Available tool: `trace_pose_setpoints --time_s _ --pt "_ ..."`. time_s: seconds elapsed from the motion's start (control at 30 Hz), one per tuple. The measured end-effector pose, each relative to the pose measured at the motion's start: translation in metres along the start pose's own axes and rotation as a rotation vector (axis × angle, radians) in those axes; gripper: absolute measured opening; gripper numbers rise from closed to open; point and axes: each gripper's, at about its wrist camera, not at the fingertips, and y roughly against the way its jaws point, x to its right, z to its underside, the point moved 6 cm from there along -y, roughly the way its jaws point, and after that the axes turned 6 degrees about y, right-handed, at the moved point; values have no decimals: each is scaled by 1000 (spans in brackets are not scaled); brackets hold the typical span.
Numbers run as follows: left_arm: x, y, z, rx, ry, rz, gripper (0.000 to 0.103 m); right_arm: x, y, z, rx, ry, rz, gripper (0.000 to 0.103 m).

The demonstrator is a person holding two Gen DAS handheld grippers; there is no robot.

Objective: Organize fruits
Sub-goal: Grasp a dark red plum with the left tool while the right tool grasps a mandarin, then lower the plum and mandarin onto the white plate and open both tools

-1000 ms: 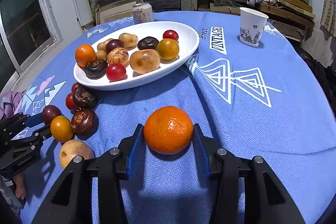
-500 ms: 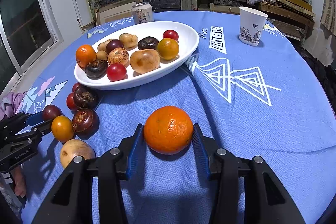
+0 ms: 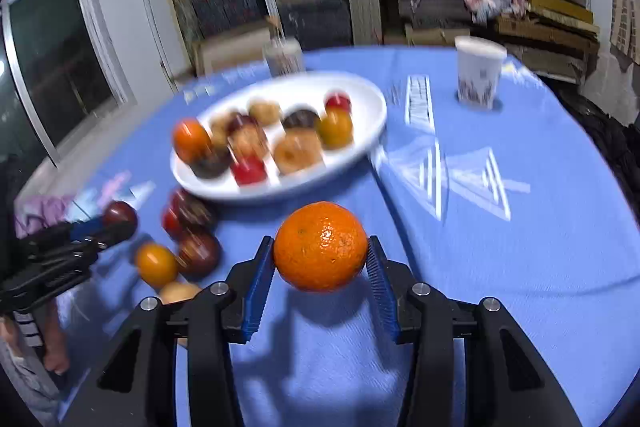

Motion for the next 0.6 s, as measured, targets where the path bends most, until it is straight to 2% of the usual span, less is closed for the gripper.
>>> trace_pose_setpoints --time_s 0.07,0.2,0.33,0.47,0.6 --pt "5 5 -22 25 -11 -6 39 -4 12 -21 34 4 -28 47" --pt "24 13 -78 90 -31 -4 39 -9 37 -83 131 52 -16 47" --pt "42 0 -123 113 -40 1 39 -6 25 -124 162 71 12 47" --pt "48 -42 -153 78 -64 -43 39 -1 -19 -139 110 72 22 47" --pt "40 -91 -170 16 -56 -61 39 2 -84 -146 -5 100 39 47"
